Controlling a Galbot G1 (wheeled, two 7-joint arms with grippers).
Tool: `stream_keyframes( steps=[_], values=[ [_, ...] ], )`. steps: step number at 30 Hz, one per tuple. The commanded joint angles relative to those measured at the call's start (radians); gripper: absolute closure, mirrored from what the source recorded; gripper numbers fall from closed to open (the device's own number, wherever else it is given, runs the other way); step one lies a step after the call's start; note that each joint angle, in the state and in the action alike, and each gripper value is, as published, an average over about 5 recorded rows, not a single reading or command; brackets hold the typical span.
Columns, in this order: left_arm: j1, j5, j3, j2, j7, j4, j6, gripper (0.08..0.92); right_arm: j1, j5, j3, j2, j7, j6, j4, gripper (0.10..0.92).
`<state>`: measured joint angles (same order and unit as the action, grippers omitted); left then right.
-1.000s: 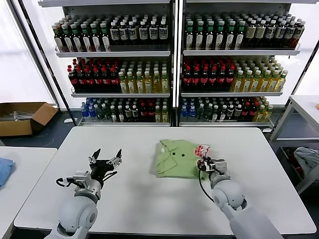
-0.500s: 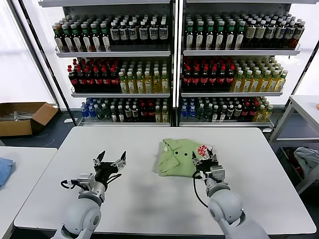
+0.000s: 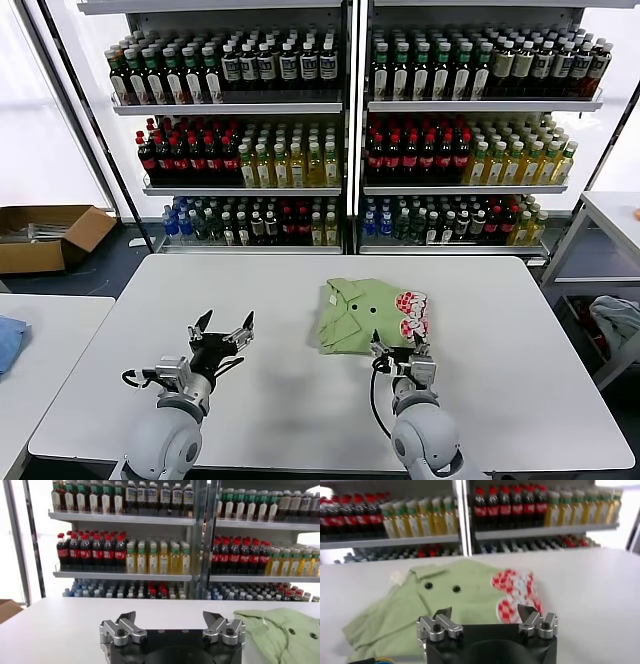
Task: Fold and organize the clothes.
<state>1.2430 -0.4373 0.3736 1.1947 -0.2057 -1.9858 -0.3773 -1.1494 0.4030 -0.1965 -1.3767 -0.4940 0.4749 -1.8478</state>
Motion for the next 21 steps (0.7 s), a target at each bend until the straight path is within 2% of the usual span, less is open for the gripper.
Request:
stream_keyframes(
  steps=[1,7,15,18,21],
  values=[
    [0.003,-0.001,-0.002,0.0,0.004,0.003,0.003,0.177,-0.057,0.062,-0.024,-0.083,-0.093,-0.01,0.024,0.203],
    [0.003,-0.002,-0.005,0.0,0.007,0.002,0.001,0.177,-0.079,0.091,-0.038,-0.068,-0.086,-0.014,0.005,0.203],
    [0.017,-0.001,0.0,-0.003,0.005,-0.001,-0.002,0.177,-0.021,0.117,-0.054,0.021,-0.078,0.055,-0.232,0.203],
    [0.021,0.001,-0.002,0.002,0.005,-0.006,-0.004,0.177,0.084,0.047,-0.031,0.032,-0.052,0.047,-0.196,0.202],
    [0.03,0.002,0.0,0.002,0.004,-0.014,-0.005,0.177,0.226,-0.043,0.002,0.025,-0.006,0.001,-0.051,0.202]
  ],
)
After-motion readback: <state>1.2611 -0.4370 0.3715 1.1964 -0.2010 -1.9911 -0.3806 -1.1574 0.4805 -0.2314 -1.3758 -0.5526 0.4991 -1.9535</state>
